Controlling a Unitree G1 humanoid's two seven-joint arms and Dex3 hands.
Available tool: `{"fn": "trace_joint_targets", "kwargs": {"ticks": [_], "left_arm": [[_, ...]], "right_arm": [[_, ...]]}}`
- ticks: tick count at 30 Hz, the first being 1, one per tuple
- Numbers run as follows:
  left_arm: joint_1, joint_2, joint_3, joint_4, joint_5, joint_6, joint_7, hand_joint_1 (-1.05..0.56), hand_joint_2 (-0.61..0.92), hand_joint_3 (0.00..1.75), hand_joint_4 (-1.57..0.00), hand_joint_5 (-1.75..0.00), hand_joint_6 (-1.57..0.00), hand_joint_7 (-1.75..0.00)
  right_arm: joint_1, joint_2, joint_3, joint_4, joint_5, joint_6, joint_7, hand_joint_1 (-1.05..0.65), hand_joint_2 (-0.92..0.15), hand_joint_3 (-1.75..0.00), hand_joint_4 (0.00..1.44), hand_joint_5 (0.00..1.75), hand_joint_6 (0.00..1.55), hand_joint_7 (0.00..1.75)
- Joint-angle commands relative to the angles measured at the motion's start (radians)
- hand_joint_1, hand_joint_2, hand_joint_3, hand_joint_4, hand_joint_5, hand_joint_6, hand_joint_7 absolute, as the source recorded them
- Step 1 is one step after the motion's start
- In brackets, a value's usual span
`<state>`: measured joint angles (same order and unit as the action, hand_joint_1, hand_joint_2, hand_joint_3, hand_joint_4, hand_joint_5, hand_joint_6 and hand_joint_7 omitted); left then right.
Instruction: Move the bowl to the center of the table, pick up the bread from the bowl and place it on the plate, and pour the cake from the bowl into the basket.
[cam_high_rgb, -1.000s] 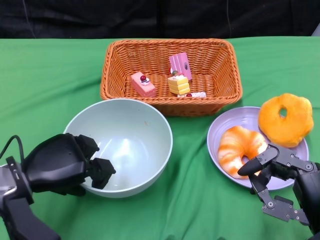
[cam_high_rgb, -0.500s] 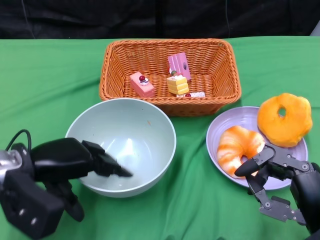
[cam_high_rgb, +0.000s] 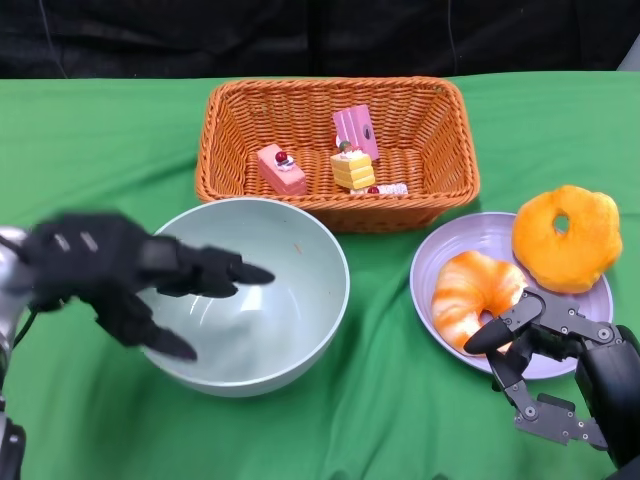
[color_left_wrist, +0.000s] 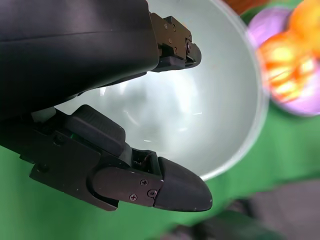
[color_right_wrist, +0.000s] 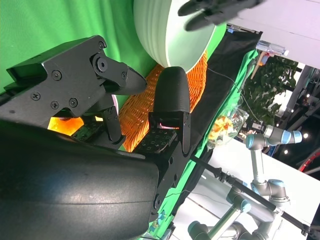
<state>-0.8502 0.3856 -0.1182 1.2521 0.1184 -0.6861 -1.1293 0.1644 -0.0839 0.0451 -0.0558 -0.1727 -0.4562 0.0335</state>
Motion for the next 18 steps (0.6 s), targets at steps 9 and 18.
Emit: {"fn": "trace_joint_targets", "kwargs": {"ticks": [9, 18], "left_arm": [[0.509, -0.145, 0.329, -0.726, -0.378, 0.414, 0.398, 0.02, 0.86, 0.76, -0.66, -1.74, -0.62, -1.49], [0.469, -0.146, 0.301, -0.525, -0.382, 0.069, 0.298, -0.04, 0.63, 1.04, -0.78, -1.73, -0.71, -1.51]], "right_arm": [[0.0, -0.026, -0.023, 0.004, 0.056, 0.013, 0.036, -0.04, -0.63, -0.87, 0.78, 1.51, 0.76, 1.18], [0.01, -0.03, -0.014, -0.012, 0.07, 0.039, 0.063, -0.06, -0.65, -0.83, 0.77, 1.5, 0.76, 1.17]]}}
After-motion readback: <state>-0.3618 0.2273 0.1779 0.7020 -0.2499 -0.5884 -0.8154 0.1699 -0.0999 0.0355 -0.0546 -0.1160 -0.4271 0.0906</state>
